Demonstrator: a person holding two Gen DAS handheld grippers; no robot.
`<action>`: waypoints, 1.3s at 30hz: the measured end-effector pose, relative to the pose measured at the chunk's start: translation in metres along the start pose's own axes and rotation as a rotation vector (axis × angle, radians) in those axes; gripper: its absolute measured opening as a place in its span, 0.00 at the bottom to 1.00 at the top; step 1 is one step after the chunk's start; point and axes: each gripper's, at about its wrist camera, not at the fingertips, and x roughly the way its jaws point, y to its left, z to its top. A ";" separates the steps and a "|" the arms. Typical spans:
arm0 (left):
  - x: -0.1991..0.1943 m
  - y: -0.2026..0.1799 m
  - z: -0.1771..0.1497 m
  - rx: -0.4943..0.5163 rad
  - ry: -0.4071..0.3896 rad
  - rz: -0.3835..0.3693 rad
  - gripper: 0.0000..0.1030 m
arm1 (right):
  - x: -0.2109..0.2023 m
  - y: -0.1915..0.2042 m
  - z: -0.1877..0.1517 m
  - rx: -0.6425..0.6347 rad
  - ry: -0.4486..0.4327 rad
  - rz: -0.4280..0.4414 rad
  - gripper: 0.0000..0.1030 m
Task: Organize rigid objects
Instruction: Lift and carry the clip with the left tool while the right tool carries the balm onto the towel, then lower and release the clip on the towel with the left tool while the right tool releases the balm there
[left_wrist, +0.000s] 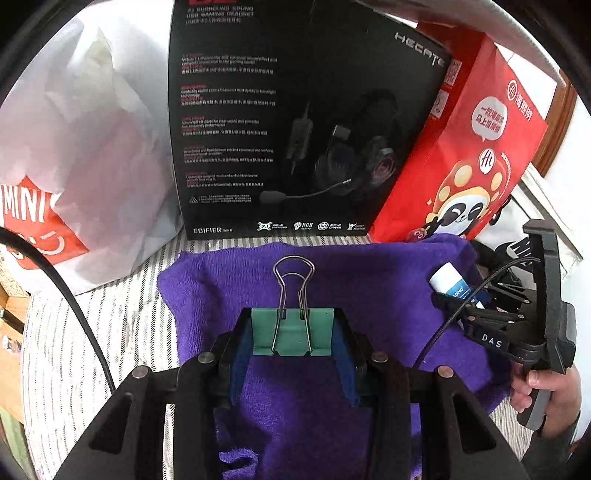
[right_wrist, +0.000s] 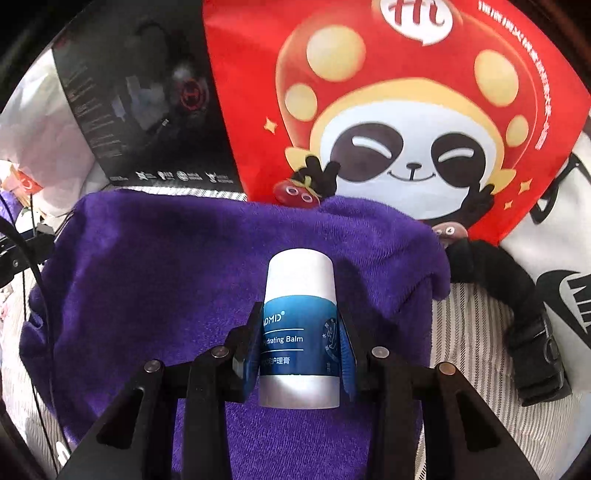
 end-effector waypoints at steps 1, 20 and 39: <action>0.001 0.001 0.000 -0.005 0.005 -0.005 0.38 | 0.003 0.001 -0.001 -0.006 0.012 -0.002 0.35; 0.031 0.005 -0.005 -0.013 0.083 -0.037 0.38 | 0.003 0.005 -0.007 -0.052 0.034 -0.003 0.58; 0.054 -0.012 -0.015 0.073 0.123 0.099 0.38 | -0.064 -0.004 0.001 -0.085 -0.092 -0.017 0.62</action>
